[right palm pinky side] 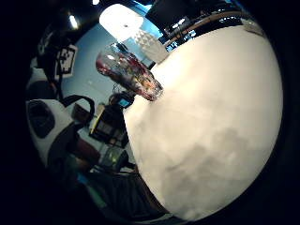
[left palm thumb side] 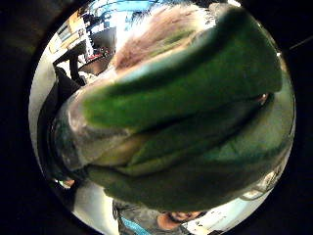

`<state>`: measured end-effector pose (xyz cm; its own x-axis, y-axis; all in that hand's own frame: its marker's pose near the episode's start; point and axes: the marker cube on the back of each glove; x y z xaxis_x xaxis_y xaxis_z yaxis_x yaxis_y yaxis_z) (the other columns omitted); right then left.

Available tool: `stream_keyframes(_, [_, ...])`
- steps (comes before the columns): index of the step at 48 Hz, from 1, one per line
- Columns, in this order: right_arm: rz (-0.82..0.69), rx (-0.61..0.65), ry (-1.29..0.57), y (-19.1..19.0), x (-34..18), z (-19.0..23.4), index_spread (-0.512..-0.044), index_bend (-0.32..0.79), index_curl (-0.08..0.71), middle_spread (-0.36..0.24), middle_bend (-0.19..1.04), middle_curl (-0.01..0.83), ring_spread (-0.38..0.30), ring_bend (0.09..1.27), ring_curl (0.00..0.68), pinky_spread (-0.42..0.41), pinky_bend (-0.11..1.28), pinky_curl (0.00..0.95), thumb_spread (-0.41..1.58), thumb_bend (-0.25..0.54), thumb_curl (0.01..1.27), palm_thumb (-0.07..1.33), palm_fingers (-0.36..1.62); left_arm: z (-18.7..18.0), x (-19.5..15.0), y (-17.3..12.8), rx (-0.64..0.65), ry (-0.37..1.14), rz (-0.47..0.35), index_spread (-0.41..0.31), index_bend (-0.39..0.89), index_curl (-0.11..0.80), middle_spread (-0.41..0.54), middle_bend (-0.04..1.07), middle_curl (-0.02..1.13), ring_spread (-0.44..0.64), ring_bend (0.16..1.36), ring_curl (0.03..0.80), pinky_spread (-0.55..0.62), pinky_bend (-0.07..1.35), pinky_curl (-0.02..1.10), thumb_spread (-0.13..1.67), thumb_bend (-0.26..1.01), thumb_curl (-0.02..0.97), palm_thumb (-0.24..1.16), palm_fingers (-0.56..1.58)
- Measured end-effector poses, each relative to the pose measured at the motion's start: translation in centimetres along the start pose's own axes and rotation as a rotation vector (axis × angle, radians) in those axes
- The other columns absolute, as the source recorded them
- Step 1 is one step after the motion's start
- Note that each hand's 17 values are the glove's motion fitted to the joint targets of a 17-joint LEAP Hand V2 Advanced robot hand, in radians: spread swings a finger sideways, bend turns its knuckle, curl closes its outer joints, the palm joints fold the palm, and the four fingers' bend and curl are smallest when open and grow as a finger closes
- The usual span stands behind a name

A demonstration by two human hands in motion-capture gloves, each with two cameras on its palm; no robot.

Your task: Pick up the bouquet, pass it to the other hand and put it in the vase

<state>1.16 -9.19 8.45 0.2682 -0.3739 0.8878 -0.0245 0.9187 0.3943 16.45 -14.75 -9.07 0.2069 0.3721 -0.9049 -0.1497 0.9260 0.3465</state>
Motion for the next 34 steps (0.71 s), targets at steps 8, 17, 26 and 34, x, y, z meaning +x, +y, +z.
stream_keyframes(8, [0.032,-0.031,-0.078,0.2,-1.7,1.3,-0.253,0.22,0.566,-0.168,0.74,0.615,-0.197,0.93,0.546,-0.307,0.7,0.484,0.5,-0.031,0.75,0.93,1.36,-0.4,0.4,0.2,0.077,0.005,-0.003,-0.313,0.23,0.347,-0.37,0.5,0.5,-0.38,0.67,0.391,-0.4,0.52,0.4,0.66,-0.04,0.52,0.73,1.49])
stream_keyframes(17, [-0.064,-0.127,0.185,0.0,-1.3,0.4,-0.255,0.18,0.562,-0.164,0.72,0.607,-0.195,0.91,0.537,-0.316,0.67,0.469,0.5,-0.04,0.75,0.91,1.32,-2.7,2.7,0.3,0.116,-0.046,0.064,-0.336,0.28,0.414,-0.385,0.62,0.55,-0.39,0.74,0.436,-0.42,0.56,0.42,0.65,-0.03,0.559,0.73,1.46])
stream_keyframes(26, [-0.013,-0.089,0.113,1.2,-1.3,-3.3,-0.279,0.08,0.458,-0.166,0.54,0.53,-0.195,0.76,0.48,-0.139,0.63,0.445,0.72,-0.045,0.68,0.82,0.93,-8.0,8.2,0.6,0.218,-0.093,0.07,-0.347,0.31,0.463,-0.387,0.67,0.57,-0.39,0.78,0.457,-0.43,0.6,0.44,0.66,-0.03,0.585,0.72,1.43])
stream_keyframes(34, [-0.026,-0.004,0.132,1.7,-1.3,-7.0,-0.284,0.1,0.405,-0.158,0.49,0.499,-0.154,0.61,0.424,0.007,0.56,0.413,0.87,-0.029,0.63,0.78,0.9,-15.5,11.4,-0.7,0.322,-0.386,0.347,-0.346,0.31,0.493,-0.388,0.7,0.57,-0.39,0.8,0.465,-0.43,0.61,0.45,0.66,-0.03,0.603,0.72,1.41])
